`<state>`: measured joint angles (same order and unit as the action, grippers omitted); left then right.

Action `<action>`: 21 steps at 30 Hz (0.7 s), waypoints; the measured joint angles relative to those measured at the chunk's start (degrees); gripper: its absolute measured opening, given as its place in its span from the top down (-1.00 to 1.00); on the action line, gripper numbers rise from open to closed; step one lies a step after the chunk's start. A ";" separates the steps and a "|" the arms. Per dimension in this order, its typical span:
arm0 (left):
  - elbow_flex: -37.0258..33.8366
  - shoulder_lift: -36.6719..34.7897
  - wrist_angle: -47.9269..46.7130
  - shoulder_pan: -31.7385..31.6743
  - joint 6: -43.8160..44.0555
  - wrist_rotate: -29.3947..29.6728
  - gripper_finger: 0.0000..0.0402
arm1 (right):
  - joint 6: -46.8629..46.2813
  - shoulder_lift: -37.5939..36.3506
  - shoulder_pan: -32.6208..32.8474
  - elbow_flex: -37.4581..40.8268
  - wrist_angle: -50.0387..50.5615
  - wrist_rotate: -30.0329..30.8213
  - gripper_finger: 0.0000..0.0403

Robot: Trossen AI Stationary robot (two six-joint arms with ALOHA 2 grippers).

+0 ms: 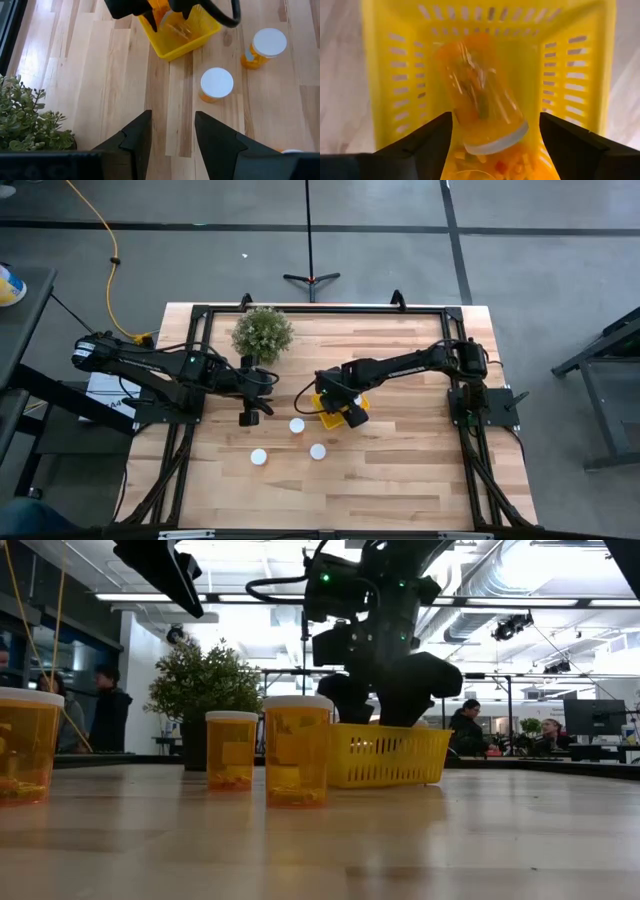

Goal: Pick and place pill bottles into a basket
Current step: Adjust the orange pill bottles

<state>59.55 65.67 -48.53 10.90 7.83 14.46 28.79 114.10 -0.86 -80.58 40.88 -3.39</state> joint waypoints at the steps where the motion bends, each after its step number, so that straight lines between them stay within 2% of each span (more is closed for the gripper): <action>1: 0.00 0.00 0.00 -0.01 0.01 0.00 0.08 | 0.13 0.00 0.01 0.00 -0.03 -0.46 -0.41; 16: 0.00 0.00 0.00 0.01 0.01 0.00 0.08 | 0.00 0.00 0.02 -0.02 -1.42 -1.41 0.23; 21: 0.00 0.00 0.00 0.00 0.01 0.00 0.08 | -0.26 -0.04 0.13 -0.04 -1.44 -1.40 0.31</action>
<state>59.55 65.67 -48.53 10.90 7.84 14.46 28.53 114.06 -0.73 -80.62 39.44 -4.78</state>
